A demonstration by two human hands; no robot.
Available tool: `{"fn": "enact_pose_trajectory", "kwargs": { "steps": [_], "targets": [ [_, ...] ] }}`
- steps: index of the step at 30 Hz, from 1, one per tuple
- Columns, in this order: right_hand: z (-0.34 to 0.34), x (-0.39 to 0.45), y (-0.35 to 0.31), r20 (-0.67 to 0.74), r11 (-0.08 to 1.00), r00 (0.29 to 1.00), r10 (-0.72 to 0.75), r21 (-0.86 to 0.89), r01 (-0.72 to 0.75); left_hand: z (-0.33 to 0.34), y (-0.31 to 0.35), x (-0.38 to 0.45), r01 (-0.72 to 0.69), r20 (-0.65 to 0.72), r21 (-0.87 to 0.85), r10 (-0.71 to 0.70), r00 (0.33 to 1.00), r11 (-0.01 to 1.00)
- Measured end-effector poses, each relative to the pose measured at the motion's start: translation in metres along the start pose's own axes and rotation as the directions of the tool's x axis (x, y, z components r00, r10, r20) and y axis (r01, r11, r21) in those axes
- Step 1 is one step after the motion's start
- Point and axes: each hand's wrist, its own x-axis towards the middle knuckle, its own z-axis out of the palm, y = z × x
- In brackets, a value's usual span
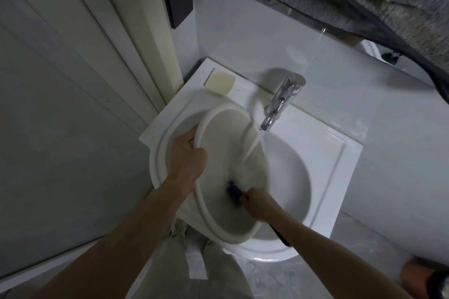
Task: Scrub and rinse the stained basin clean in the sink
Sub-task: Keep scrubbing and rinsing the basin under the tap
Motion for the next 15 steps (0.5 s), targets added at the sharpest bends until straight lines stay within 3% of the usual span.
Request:
{"fn": "enact_pose_trajectory", "kwargs": {
  "steps": [3, 7, 9, 11, 13, 15],
  "targets": [
    [-0.015, 0.032, -0.018, -0.241, 0.966, 0.964, 0.113, 0.254, -0.049, 0.006, -0.001, -0.004, -0.037, -0.007, 0.003, 0.037, 0.999, 0.999],
    [-0.024, 0.025, -0.065, -0.385, 0.882, 0.921, -0.067, 0.409, 0.235, 0.009, -0.004, -0.004, -0.090, -0.041, -0.031, 0.089, 0.995, 0.995],
    [-0.018, -0.004, -0.068, -0.336, 0.861, 0.902, -0.272, 0.333, 0.384, 0.007, -0.005, -0.002, -0.074, -0.048, -0.037, 0.072, 0.996, 0.997],
    [-0.002, -0.027, -0.050, -0.122, 0.888, 0.911, -0.394, 0.204, 0.412, 0.004, -0.005, 0.000, -0.046, -0.039, -0.047, 0.044, 0.998, 0.998],
    [0.014, -0.031, -0.020, 0.093, 0.965, 0.962, -0.257, 0.081, 0.250, 0.003, -0.005, 0.000, -0.037, -0.012, -0.040, 0.037, 0.999, 0.999],
    [0.014, -0.016, -0.003, 0.048, 0.996, 0.998, -0.033, 0.081, 0.029, 0.006, -0.006, -0.003, -0.070, 0.026, -0.027, 0.070, 0.997, 0.997]
  ]
}}
